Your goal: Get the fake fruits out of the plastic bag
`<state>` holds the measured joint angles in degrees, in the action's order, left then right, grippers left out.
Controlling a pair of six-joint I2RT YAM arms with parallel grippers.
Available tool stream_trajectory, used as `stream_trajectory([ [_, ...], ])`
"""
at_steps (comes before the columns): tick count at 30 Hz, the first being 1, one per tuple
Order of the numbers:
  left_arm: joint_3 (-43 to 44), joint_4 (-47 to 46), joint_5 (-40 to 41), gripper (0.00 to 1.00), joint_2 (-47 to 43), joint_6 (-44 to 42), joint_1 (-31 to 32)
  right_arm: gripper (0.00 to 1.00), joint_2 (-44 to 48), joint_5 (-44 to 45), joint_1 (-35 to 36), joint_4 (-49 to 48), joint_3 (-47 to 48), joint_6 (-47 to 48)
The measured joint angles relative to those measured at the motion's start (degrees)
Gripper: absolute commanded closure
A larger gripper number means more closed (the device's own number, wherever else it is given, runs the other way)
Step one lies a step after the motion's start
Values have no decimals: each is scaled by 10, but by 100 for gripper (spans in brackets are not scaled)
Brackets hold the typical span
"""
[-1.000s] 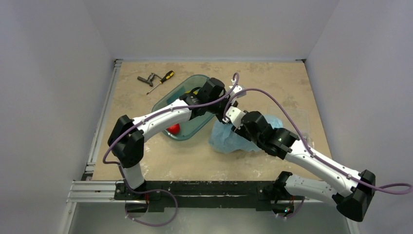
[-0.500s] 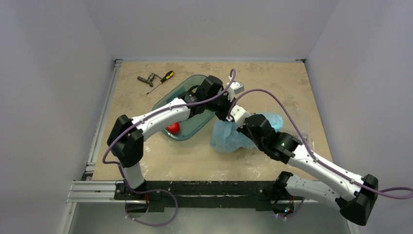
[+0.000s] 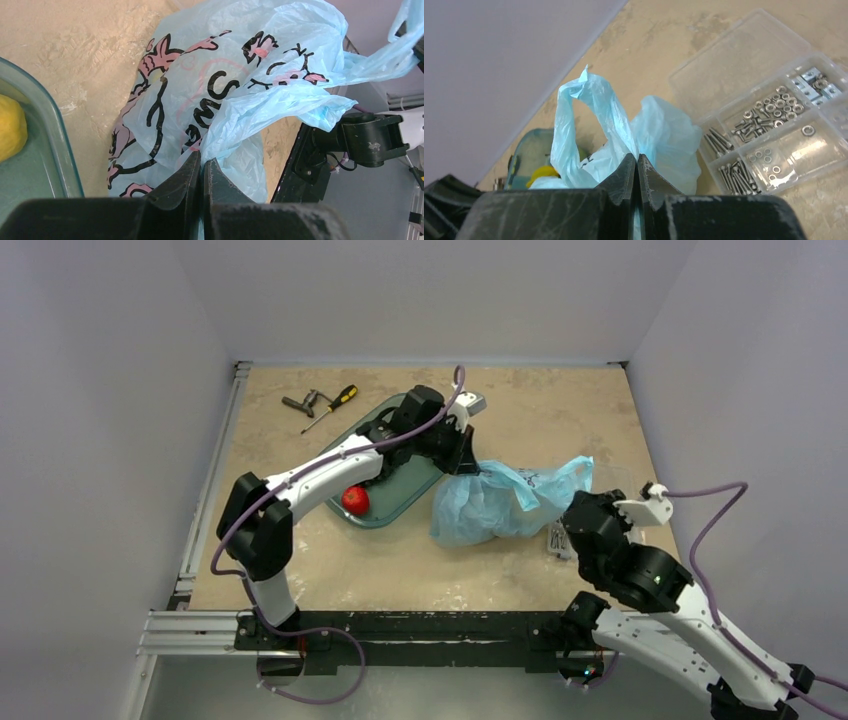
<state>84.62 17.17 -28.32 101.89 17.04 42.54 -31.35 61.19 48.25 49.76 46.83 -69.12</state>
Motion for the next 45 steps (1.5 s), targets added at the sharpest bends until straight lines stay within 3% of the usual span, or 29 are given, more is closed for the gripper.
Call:
stream_trajectory([
  [4, -11, -15, 3, 100, -3, 9, 3, 100, 2, 49, 0, 62, -9, -104],
  [6, -37, -33, 17, 92, -14, 13, 9, 100, -3, 69, 0, 96, -9, -154],
  [7, -61, -45, 36, 83, -28, 11, 14, 100, -9, 77, 0, 118, -9, -179],
  [10, -116, -63, 95, 43, -75, -15, 46, 100, -29, 92, 0, 154, -8, -196],
  [11, -132, -67, 111, 16, -92, -24, 59, 100, -32, 93, 0, 147, -6, -174],
  [12, -151, -76, 133, 4, -113, -35, 77, 100, -33, 94, 0, 130, -4, -140],
  [13, -171, -86, 154, 0, -138, -49, 94, 100, -30, 91, 0, 104, -2, -101],
  [18, -240, -160, 204, 0, -242, -93, 139, 100, 40, 35, 0, -53, -12, 71],
  [22, -252, -214, 241, 0, -286, -172, 155, 100, 90, 1, 0, -122, -22, 134],
  [30, -162, -214, 250, 0, -199, -367, 217, 100, 99, -29, 0, -156, -22, 172],
  [32, -130, -207, 272, 5, -156, -420, 230, 100, 111, -29, 0, -157, -22, 176],
  [35, -101, -201, 304, 28, -94, -484, 258, 100, 131, -27, 0, -160, -22, 181],
  [36, -96, -200, 316, 29, -75, -504, 267, 100, 135, -26, -1, -160, -22, 182],
  [40, -98, -210, 364, 6, -25, -559, 296, 100, 140, -24, -1, -158, -22, 182],
  [45, -109, -231, 385, 5, -22, -579, 312, 100, 140, -24, 0, -152, -22, 181],
])
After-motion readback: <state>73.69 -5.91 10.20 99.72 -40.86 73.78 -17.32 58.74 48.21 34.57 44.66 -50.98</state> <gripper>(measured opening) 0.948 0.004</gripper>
